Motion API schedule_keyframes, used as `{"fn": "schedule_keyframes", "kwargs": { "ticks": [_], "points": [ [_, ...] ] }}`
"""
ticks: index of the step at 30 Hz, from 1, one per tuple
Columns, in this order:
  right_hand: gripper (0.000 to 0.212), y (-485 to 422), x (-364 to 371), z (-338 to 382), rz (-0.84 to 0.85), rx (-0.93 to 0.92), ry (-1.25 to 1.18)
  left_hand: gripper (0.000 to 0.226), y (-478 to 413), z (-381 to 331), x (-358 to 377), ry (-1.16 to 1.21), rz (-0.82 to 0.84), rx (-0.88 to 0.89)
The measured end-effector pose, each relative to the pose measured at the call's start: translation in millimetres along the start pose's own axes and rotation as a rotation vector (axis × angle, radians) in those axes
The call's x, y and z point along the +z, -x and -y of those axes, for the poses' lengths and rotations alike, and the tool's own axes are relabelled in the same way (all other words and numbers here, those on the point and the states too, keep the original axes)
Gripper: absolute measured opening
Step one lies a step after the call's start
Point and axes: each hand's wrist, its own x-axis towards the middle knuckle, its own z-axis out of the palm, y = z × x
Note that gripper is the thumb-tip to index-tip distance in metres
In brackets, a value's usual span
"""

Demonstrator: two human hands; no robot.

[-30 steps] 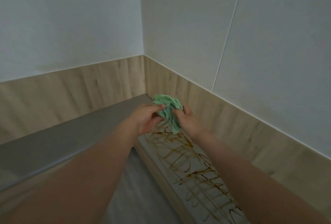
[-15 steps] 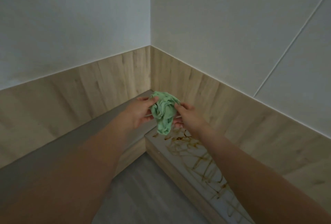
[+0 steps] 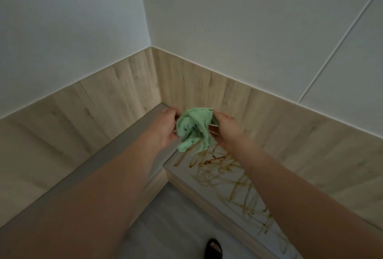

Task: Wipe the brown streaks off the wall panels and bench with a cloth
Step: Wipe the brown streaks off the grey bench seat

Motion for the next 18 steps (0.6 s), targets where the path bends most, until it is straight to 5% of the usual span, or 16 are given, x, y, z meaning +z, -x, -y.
{"fn": "schedule_keyframes", "kwargs": {
  "ticks": [6,10,18],
  "points": [
    [0.028,-74,-19,25,0.073,0.051,-0.051,0.057,-49,-26,36,-0.396,0.285,-0.011],
    [0.031,-108,-31,42,0.156,0.014,0.025,0.041,-95,-32,60,-0.71,0.277,0.118],
    [0.04,-152,-52,50,-0.033,0.091,0.024,0.037,-170,-24,86,-0.319,0.327,0.018]
  ]
}}
